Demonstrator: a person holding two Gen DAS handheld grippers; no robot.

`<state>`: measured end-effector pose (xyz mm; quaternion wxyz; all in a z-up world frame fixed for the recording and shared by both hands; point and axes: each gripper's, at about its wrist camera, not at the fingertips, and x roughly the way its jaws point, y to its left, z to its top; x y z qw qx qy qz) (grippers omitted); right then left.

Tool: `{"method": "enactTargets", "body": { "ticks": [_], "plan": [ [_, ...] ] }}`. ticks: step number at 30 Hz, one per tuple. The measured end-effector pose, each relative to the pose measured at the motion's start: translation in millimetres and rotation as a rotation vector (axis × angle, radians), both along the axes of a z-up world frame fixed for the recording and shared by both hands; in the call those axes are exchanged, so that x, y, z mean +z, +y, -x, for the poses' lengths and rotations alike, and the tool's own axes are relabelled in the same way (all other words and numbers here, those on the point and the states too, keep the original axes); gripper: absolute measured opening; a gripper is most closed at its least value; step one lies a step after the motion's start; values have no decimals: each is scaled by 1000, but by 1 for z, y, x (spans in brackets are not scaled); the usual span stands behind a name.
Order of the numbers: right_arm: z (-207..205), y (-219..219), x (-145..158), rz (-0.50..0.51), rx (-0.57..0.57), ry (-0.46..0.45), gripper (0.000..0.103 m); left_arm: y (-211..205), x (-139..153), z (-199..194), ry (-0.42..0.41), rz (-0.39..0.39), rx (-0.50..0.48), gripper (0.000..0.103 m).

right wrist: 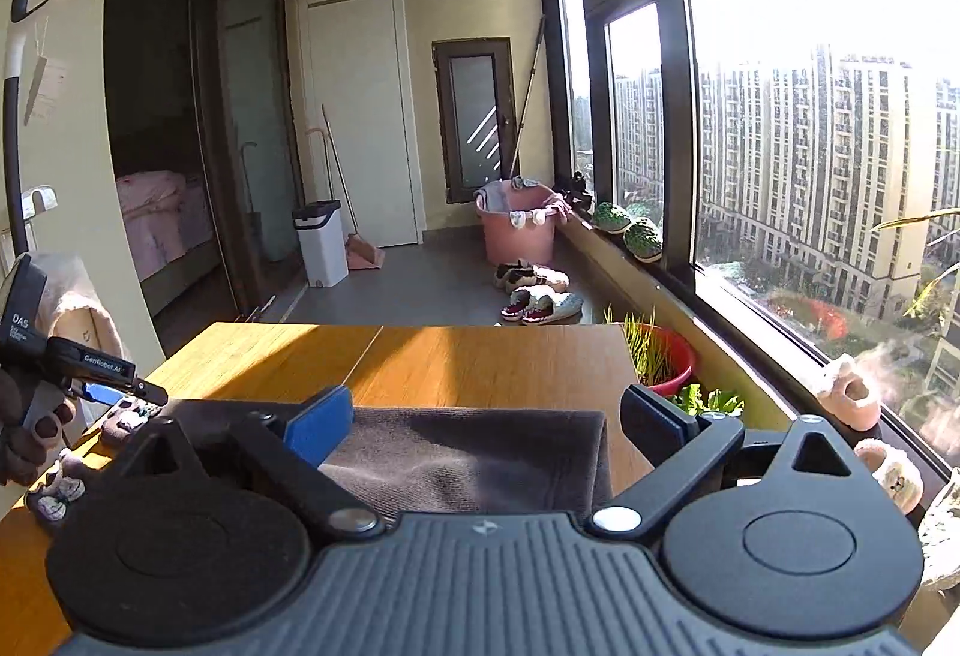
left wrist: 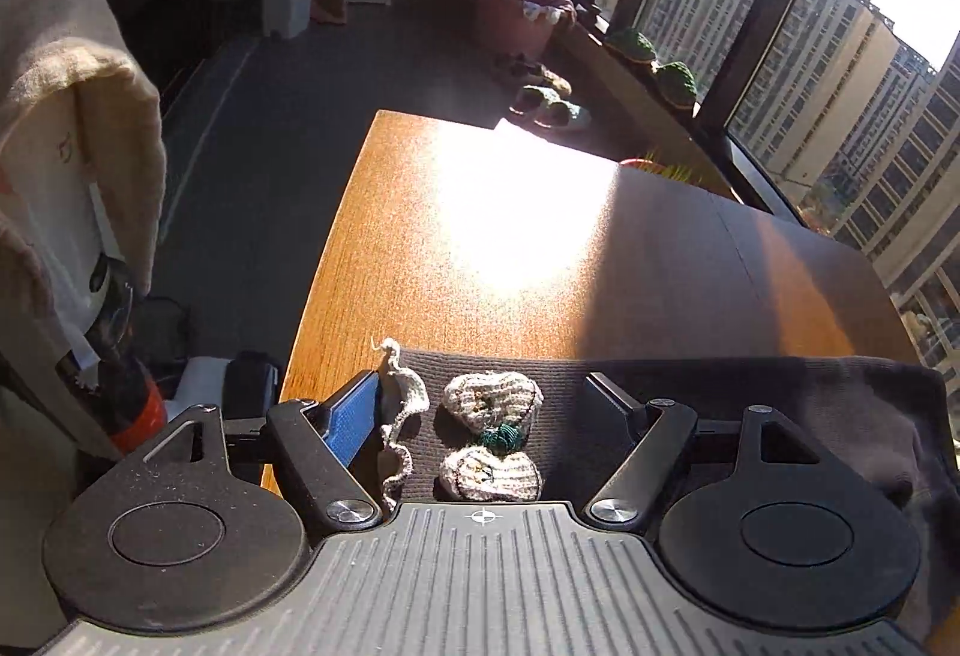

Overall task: Fold clothes
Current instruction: 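Grasp the stacked cuffs with the left gripper while the right gripper grasps beside it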

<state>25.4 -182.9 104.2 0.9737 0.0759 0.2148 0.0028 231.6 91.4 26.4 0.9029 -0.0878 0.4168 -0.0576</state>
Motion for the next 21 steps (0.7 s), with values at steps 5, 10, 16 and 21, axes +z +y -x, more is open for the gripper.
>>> {"method": "enactTargets", "body": {
  "ticks": [5,10,16,21],
  "plan": [
    [-82,-48,-32,-158,-143,152,57,-6,-3,4,-43,-40,-29,69],
    [-127,-40,-70,-69,-145,273,55,-7,-6,6,-82,-99,-50,47],
    [-141,-29,-71,-77,-96,267,31,3,21,11,-170,-38,-52,21],
    [-61,-31,-18,-101,25,41,31,40,75,107,-383,72,-99,21]
  ]
}}
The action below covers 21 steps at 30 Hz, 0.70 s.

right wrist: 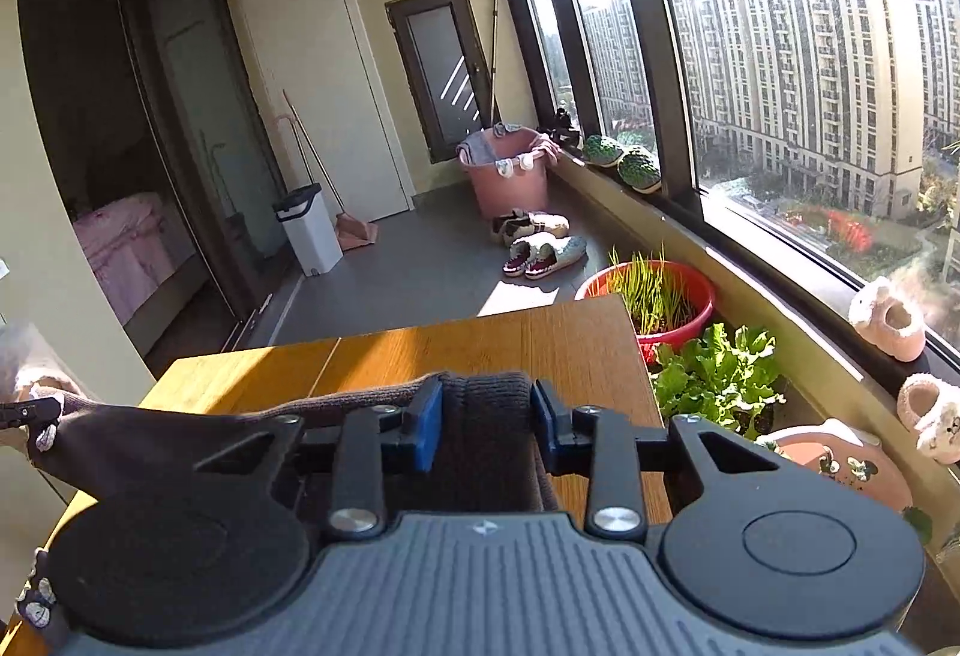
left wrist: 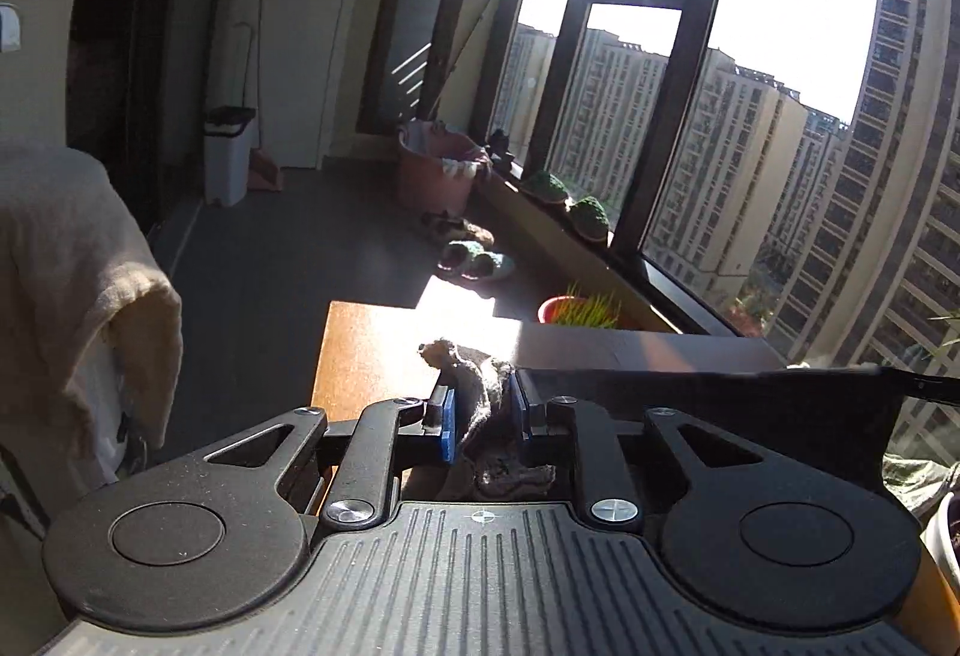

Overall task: Fold clothes
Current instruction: 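Grasp the stacked cuffs with the left gripper while the right gripper grasps beside it, then lift the cuffs with both grippers and fold them over toward the waistband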

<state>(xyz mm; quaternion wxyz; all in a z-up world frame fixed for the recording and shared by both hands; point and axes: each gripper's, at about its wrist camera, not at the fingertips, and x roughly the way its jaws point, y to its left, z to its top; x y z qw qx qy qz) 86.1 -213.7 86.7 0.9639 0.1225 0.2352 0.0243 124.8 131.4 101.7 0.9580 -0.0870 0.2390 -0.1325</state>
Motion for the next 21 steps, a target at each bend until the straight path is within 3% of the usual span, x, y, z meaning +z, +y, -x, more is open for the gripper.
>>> {"method": "enactTargets", "body": {
  "ticks": [2,5,7,9,11,13,15,18,21],
  "plan": [
    [37,-2,4,28,14,-38,31,14,-6,44,7,29,-33,25],
    [89,-5,-16,131,-13,6,37,29,-37,94,101,5,-69,40],
    [118,-12,-33,199,-68,53,49,38,-51,112,150,-32,-23,41],
    [134,-22,-36,172,-104,57,51,54,-52,118,179,40,23,50],
    [148,-30,-31,113,-129,34,54,64,-49,112,212,132,43,71],
    [150,-30,-22,82,-125,-5,65,59,-50,100,251,172,47,77],
    [145,-27,-16,59,-103,-29,70,42,-55,89,288,133,39,80],
    [125,-17,-23,46,-93,-7,74,12,-73,82,333,7,31,80],
    [94,-12,-42,28,-95,58,74,0,-86,86,315,-70,31,64]
  ]
}}
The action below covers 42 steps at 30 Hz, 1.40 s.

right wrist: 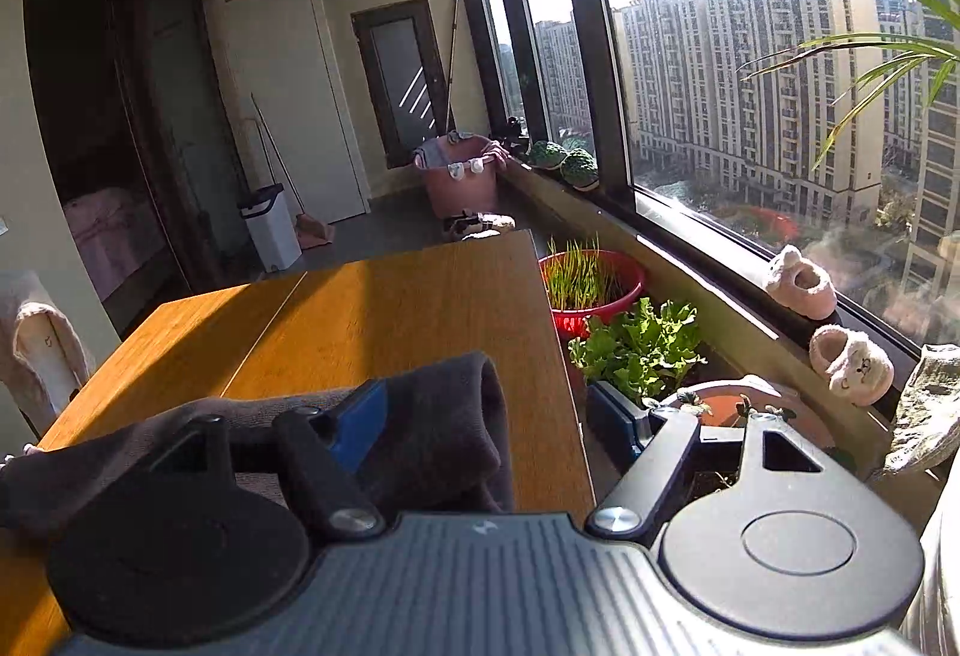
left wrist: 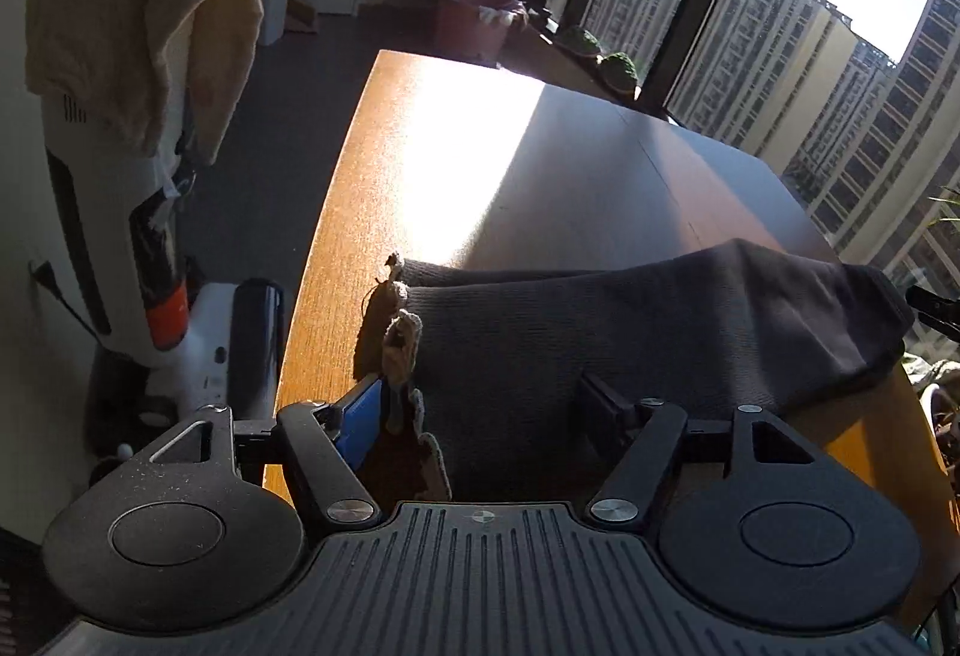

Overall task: Fold clothes
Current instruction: 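Lift the cuffs with both grippers and fold them over toward the waistband, then lower the folded sweatpants onto the table and open both grippers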

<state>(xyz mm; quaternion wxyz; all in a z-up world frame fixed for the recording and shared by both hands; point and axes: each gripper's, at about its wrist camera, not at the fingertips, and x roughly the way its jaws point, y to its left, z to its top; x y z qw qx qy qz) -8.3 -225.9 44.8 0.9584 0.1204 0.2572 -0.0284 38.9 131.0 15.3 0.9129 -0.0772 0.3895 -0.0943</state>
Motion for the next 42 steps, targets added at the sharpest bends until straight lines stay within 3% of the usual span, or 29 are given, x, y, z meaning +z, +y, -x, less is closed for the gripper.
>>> {"method": "enactTargets", "body": {
  "ticks": [1,2,3,4,5,9,11,14,16,18,20,22,24,27,33,38,42],
  "plan": [
    [-11,2,-8,-11,17,29,66,-2,-1,5,-36,-27,-5,55],
    [-19,5,-13,-13,39,51,52,-4,1,6,-64,-47,-16,39],
    [-23,9,-14,-9,54,60,28,-5,6,6,-95,-60,-23,29],
    [-26,12,-12,-7,66,59,28,-6,15,6,-131,-70,-21,16],
    [-23,14,-5,-15,72,27,28,-5,25,6,-169,-78,-16,13],
    [-3,15,25,-65,64,-83,9,1,55,-5,-296,-122,22,12],
    [9,16,20,-89,57,-68,9,7,52,-17,-304,-192,66,12],
    [18,21,-11,-71,38,41,10,26,37,-29,-225,-229,155,12],
    [28,24,-18,-8,24,44,17,44,37,-26,-175,-161,200,16],
    [34,24,-8,16,26,14,23,49,49,-13,-182,-36,160,23],
    [36,29,7,32,48,-37,34,32,57,-3,-206,38,86,59],
    [31,41,20,22,94,-84,68,2,56,3,-221,70,8,75],
    [22,54,16,-22,142,-86,86,-36,41,-1,-196,50,-58,80],
    [6,76,-7,-75,169,-2,100,-70,7,-20,-87,-27,-74,79],
    [-22,88,-25,-116,148,90,103,-80,-8,-47,-113,-78,-49,85],
    [-69,110,-29,14,118,124,103,-103,-14,-80,-133,-178,-36,103],
    [-99,140,-28,163,128,171,103,-115,-17,-100,-147,-220,-27,103]
  ]
}}
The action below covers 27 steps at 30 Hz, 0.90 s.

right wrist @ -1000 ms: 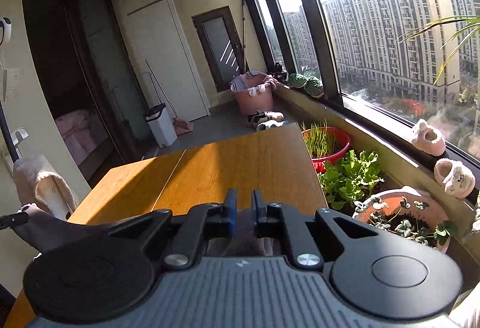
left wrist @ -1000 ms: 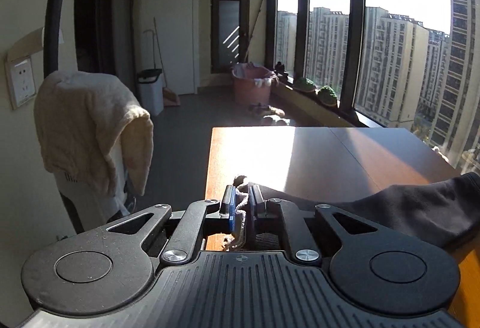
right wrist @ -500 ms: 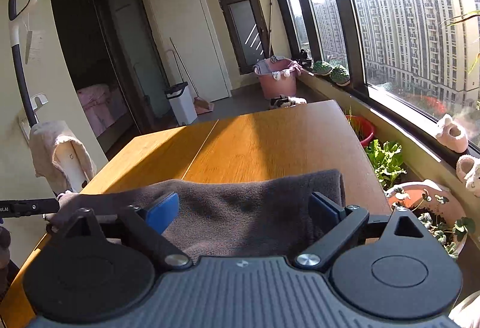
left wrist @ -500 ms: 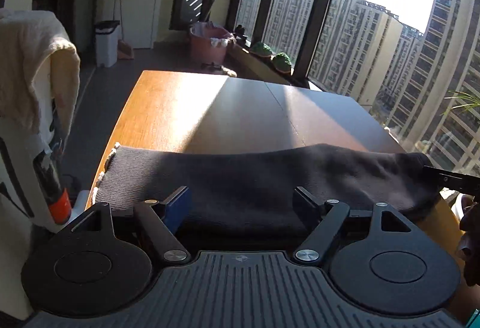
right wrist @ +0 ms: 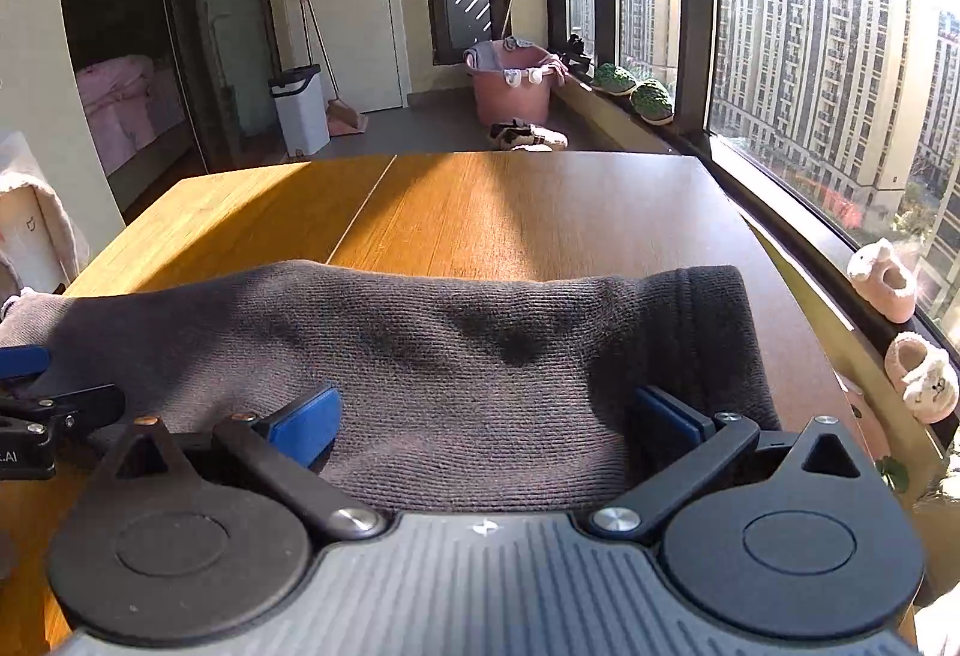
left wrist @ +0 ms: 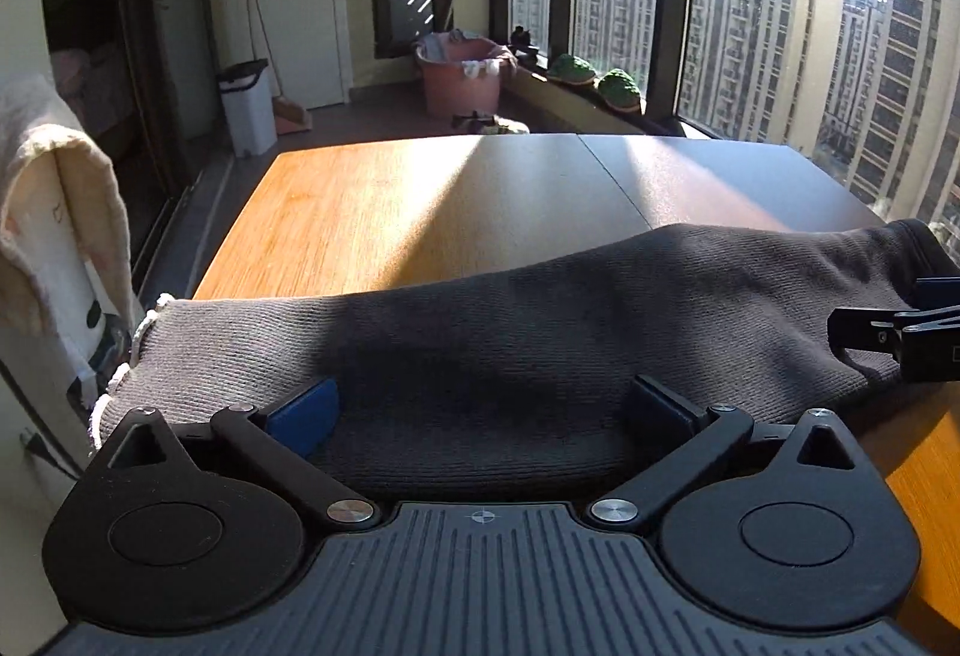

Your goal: Fold clothes

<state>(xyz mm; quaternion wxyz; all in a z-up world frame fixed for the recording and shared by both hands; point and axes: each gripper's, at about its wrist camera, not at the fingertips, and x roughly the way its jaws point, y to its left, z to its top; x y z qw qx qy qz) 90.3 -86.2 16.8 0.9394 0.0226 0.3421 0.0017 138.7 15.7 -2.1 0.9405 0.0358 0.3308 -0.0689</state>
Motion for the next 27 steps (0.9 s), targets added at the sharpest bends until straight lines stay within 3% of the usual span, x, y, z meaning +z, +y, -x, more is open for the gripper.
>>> {"method": "enactTargets", "body": {
  "ticks": [3,10,12,15,18,23,27],
  "plan": [
    [1,17,4,41,71,27,103,-1,-2,-3,-31,11,13,103],
    [28,54,1,203,140,-61,103,-6,-2,2,-30,-1,11,103],
    [26,53,-2,184,172,-88,103,-5,-1,3,-28,0,14,103],
    [12,30,-4,21,175,-43,103,-5,-1,3,-26,2,14,103],
    [9,17,-2,-58,161,-55,103,-5,-1,3,-25,6,14,103],
    [5,34,-2,50,160,-43,103,-5,2,7,-24,4,13,103],
    [3,30,-2,23,158,-39,103,-6,4,8,-22,6,13,103]
  ]
}}
